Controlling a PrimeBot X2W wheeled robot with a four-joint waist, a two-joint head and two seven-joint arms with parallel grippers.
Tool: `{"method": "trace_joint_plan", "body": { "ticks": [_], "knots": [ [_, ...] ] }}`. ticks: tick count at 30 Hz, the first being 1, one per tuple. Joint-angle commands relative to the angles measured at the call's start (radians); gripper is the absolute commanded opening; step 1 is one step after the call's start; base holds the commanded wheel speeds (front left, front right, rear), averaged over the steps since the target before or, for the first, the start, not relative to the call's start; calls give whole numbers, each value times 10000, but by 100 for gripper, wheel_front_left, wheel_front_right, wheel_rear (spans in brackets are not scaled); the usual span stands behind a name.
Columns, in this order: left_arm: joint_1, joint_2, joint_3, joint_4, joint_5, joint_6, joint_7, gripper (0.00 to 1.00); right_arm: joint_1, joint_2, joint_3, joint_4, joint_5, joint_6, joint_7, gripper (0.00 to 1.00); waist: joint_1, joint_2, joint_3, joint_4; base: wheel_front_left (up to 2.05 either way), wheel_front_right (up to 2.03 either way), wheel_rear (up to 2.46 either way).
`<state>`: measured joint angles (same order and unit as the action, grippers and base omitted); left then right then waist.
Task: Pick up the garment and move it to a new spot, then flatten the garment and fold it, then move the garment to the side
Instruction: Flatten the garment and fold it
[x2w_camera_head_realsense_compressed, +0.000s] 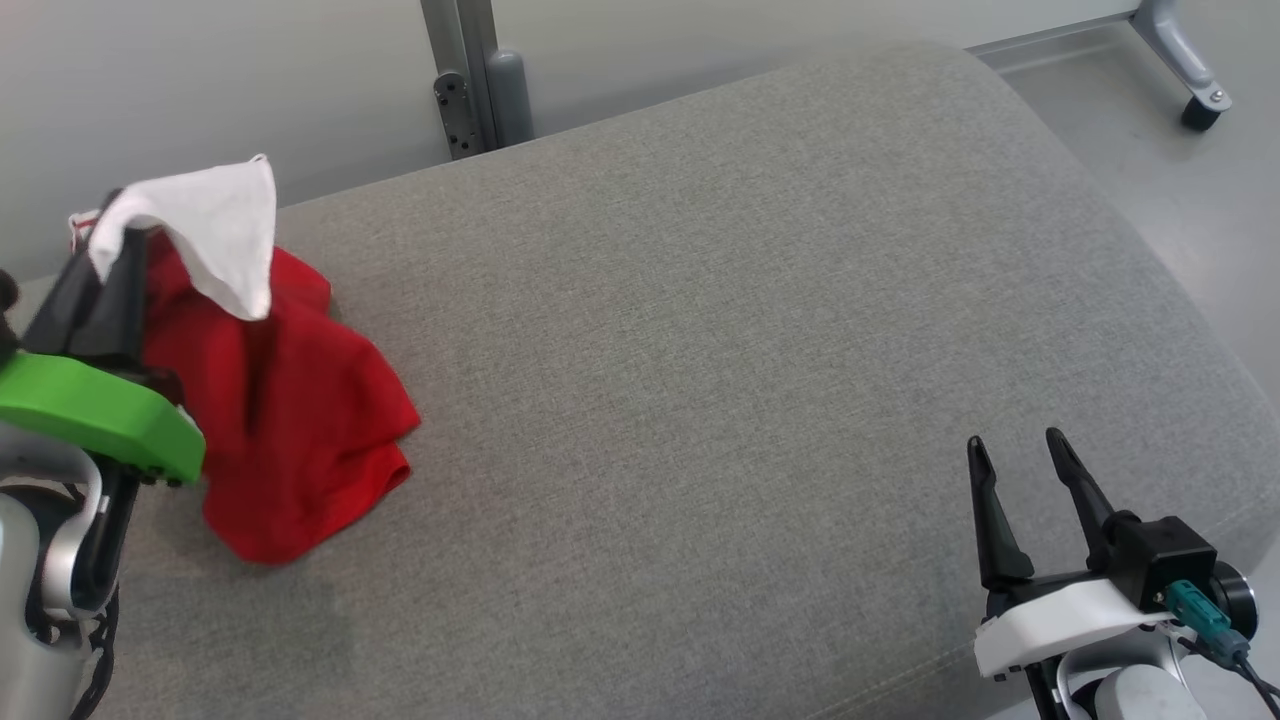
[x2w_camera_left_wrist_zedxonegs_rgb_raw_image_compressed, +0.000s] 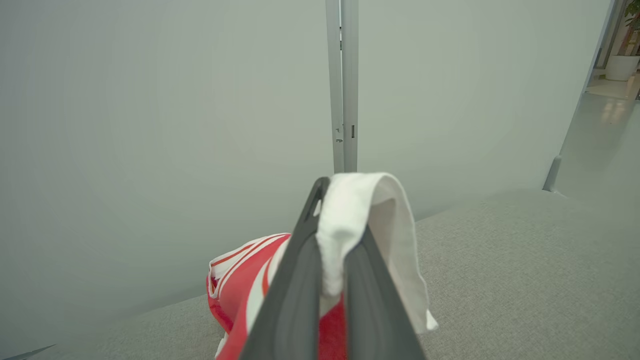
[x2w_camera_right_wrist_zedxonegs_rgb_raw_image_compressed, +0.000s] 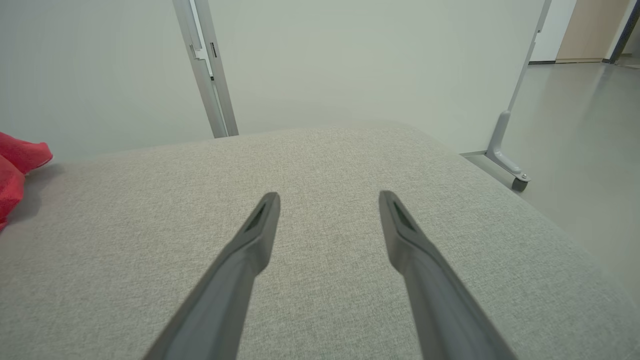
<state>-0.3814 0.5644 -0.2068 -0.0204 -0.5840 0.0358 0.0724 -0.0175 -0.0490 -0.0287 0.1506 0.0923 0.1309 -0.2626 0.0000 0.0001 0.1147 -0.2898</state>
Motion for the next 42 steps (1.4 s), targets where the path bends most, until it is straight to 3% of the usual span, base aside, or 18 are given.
{"method": "trace_joint_plan", "body": {
  "ticks": [1, 3, 6, 13, 17, 20, 21, 23, 24, 31, 38, 42],
  "knots": [
    [-56, 130, -257, -192, 12, -279, 218, 0, 138, -26, 59, 53, 75, -3, -35, 100, 0, -1, -68, -119, 0, 0, 0],
    [-176, 167, -678, -379, 70, -574, 571, 0, 130, -26, 125, 104, 139, -3, -35, 100, 0, -1, -69, -227, 0, 0, 0],
    [-395, -246, -1572, -329, 180, -941, 1033, 0, 21, -26, 270, 156, 222, -3, -35, 100, 0, -1, -49, -444, 0, 0, 0],
    [-968, -2607, -3632, 1352, 555, -1182, 676, 0, -244, -23, 533, 259, 327, -3, -35, 100, 0, -1, 124, -1187, 0, 0, 0],
    [-1270, -3996, -4202, 2840, 695, -1066, -121, 0, -296, -25, 533, 297, 406, -3, -35, 100, 0, -1, 302, -1661, 0, 0, 0],
    [-1461, -4597, -4294, 3867, 808, -839, -874, 0, -248, -23, 467, 331, 498, -3, -35, 100, 0, -1, 396, -1955, 0, 0, 0],
    [-1505, -4740, -4345, 4167, 816, -775, -1117, 6, -199, -23, 414, 335, 514, -3, -35, 100, 0, -1, 433, -2005, 0, 0, 0],
    [-1474, -4930, -4594, 4771, 763, -831, -1298, 89, -122, -20, 348, 351, 552, -3, -35, 100, 0, -1, 485, -2064, 0, 0, 0],
    [-1413, -4994, -4705, 5085, 660, -899, -1349, 100, -94, -17, 330, 364, 577, -3, -35, 100, 0, -1, 505, -2089, 0, 0, 0],
    [-1156, -5126, -5669, 6255, 119, -1229, -1392, 100, -95, -17, 139, 337, 646, -3, -35, 100, 0, -1, 601, -1915, 0, 0, 0],
    [-985, -5122, -5980, 5245, -254, -1074, -2259, 100, -22, -18, 20, 280, 487, -3, -35, 100, 0, -1, 428, -1269, 0, 0, 0],
    [-346, -4640, -5632, 4184, -454, -677, -2569, 100, 149, -23, -146, 223, 381, -3, -35, 100, 0, -1, 197, -838, 0, 0, 0]
  ]
}}
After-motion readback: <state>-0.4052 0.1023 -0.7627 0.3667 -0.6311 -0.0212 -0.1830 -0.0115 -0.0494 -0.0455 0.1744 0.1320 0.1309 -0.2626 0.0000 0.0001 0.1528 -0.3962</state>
